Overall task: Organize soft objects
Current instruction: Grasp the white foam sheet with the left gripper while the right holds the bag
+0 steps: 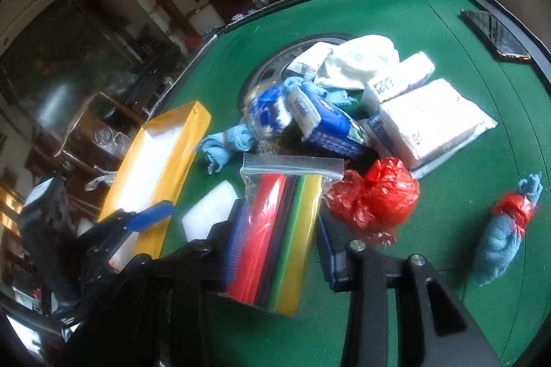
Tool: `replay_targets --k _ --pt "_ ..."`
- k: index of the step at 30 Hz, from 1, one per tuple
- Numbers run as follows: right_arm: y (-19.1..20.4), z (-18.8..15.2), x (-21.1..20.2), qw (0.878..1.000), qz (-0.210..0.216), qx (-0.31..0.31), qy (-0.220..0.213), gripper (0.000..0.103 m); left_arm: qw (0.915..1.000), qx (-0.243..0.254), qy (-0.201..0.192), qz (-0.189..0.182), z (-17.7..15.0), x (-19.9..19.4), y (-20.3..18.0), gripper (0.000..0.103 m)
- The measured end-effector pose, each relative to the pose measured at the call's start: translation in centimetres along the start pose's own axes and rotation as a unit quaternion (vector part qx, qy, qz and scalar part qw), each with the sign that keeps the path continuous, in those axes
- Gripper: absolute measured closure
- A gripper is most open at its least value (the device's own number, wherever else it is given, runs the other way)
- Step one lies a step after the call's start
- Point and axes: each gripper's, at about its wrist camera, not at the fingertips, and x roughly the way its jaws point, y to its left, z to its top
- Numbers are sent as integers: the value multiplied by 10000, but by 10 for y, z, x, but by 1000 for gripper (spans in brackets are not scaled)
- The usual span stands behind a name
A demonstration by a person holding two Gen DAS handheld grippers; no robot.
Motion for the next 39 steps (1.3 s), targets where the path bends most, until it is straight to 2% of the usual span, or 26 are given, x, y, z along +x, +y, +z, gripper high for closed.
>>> replay_targets --k 2,3,8,10,13,18,20,24,28,31,34,36,37,39 --pt "-4 -2 -2 10000 41 41 5 68 9997 -8 263 12 0 15 0 27" --pt "-5 -4 -1 10000 67 48 4 68 9997 77 198 112 -1 16 -3 17" --pt "-11 -7 -2 9998 198 76 -26 68 9972 330 210 639 -5 23 -14 17" --pt "-13 -8 -4 9997 231 87 -34 68 9970 285 162 697 -3 19 -11 42" --pt "-14 -8 -7 9997 228 70 -79 68 9990 -65 48 432 1 5 2 56" --pt "-10 -9 -12 9996 199 -31 -179 68 9977 -507 -331 291 9 -23 19 81" --pt "-6 -8 -12 9996 223 -76 -182 68 9963 -653 -528 153 11 -40 26 88" --pt "9 -4 -10 9992 288 -237 -173 69 9908 -1003 -907 -53 14 -74 53 91" --pt "33 4 -5 9981 377 -449 -168 69 9842 -1404 -1062 -179 11 -92 89 91" --pt "51 11 5 9972 406 -617 -124 69 9878 -1351 -765 -151 6 -82 93 90" --pt "58 14 15 9969 486 -606 -119 69 9895 -1356 -391 -316 0 -61 87 79" --pt "60 13 20 9970 470 -609 -96 69 9911 -1259 -322 -304 -1 -53 80 62" --pt "60 12 23 9970 458 -616 -70 69 9918 -1203 -338 -267 1 -50 76 58" --pt "55 9 23 9974 430 -580 -45 69 9934 -1052 -416 -174 8 -44 68 36"
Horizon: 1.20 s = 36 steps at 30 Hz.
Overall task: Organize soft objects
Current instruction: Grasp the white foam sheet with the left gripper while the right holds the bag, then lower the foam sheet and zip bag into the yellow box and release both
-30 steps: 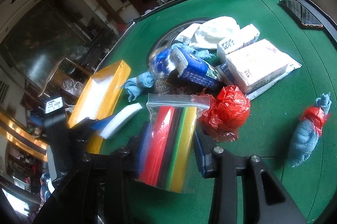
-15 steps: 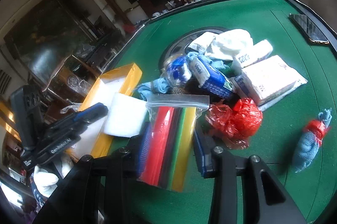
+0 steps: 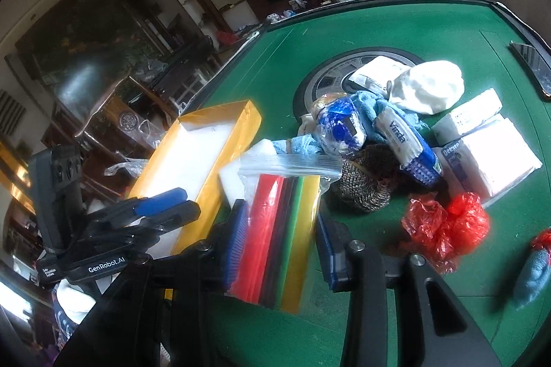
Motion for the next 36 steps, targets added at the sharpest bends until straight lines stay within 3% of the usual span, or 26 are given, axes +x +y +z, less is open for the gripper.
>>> replay_targets --k 2,9,15,21,25,31,36 --pt "-8 -3 -3 10000 -14 94 2 69 9993 267 -2 251 4 10 -11 26" --pt "-33 -10 -14 9994 -20 353 -56 69 9884 1059 273 1050 26 55 -32 26" --pt "-42 -10 -16 9990 70 430 -84 69 9679 1927 1170 1112 29 103 -47 23" --pt "-46 -11 -19 9990 143 411 -133 69 9539 2242 1358 1464 19 110 -56 21" --pt "-49 -12 -17 9989 173 425 -130 69 9551 2269 1269 1419 14 101 -62 29" --pt "-53 -18 -21 9988 141 450 -148 69 9718 1993 760 1002 14 56 -68 30" --pt "-53 -17 -26 9987 150 455 -147 69 9811 1660 450 886 19 16 -55 30"
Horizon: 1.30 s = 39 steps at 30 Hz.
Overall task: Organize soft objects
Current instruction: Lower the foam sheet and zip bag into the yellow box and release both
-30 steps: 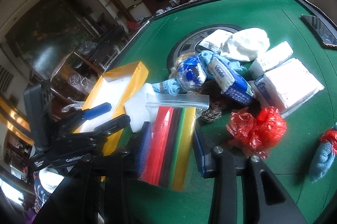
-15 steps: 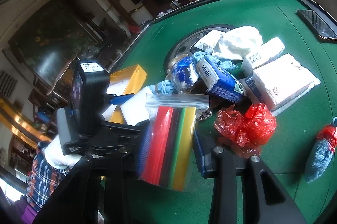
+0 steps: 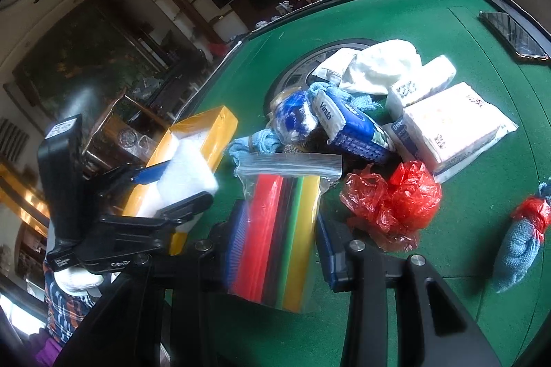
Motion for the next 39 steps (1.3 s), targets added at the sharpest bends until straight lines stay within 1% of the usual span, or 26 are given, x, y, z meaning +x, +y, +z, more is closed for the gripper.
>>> replay_targets --k 4,7,12,14,17,19,22,25,27,30,32,34,36,39 --pt "13 6 2 9999 80 -107 51 69 9982 -580 -52 141 -2 -14 43 30" --pt "35 14 11 9994 201 -238 157 68 9937 -1072 -76 325 -6 -16 84 30" --pt "79 36 39 9969 581 -406 348 68 9797 -1993 -124 191 -14 -10 149 29" --pt "99 50 57 9955 735 -422 433 68 9742 -2248 -156 130 -16 -2 167 29" --pt "126 67 96 9932 891 -376 650 68 9637 -2659 -207 -92 -19 13 190 29" --pt "140 78 126 9934 776 -372 752 68 9558 -2928 -209 -186 -21 26 204 29" --pt "150 89 170 9941 457 -322 928 68 9406 -3356 -109 -506 -30 48 220 28" --pt "152 93 203 9930 188 -225 1146 68 9329 -3549 14 -613 -37 67 227 27" --pt "154 94 218 9922 60 -254 1223 68 9249 -3730 101 -731 -42 77 233 27" --pt "157 94 229 9915 -312 -423 1191 66 9093 -4007 201 -1100 -47 89 240 26" --pt "160 94 235 9898 -450 -561 1232 55 9009 -4127 199 -1332 -49 92 242 26" --pt "160 96 237 9890 -563 -654 1198 54 8969 -4185 189 -1414 -51 91 244 25" --pt "157 99 233 9901 -573 -710 1070 54 8925 -4239 127 -1536 -51 88 245 25" --pt "151 102 219 9920 -542 -716 883 53 8893 -4317 73 -1508 -51 85 248 24"
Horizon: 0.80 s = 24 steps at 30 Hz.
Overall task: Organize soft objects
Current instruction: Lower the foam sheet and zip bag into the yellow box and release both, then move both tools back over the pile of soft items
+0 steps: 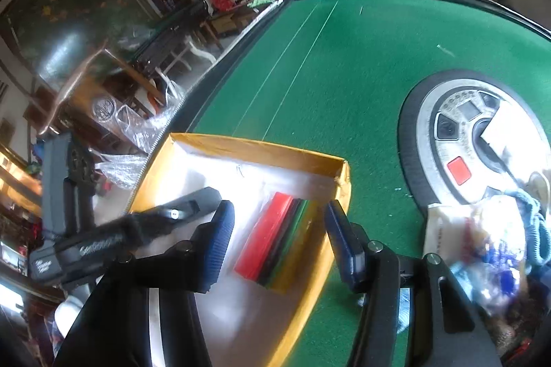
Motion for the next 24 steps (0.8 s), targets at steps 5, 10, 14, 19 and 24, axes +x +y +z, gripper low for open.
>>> replay_targets --k 5,10,14,19,24 --pt "-12 -13 -37 9990 -118 -152 -411 53 9996 -87 168 -206 5 7 0 21" --pt "-33 -30 -71 9978 -139 -62 -645 53 9948 -521 115 -864 4 3 11 21" --pt "-53 -45 -98 9963 -191 -32 -832 53 9931 -553 -324 -981 -2 -29 6 21" --pt "-85 -61 -146 9889 -579 9 -1368 53 9882 -196 -1236 -888 -19 -93 -31 21" --pt "-112 -82 -200 9610 -1288 97 -2443 28 9645 771 -1712 -1856 -57 -125 -92 0"
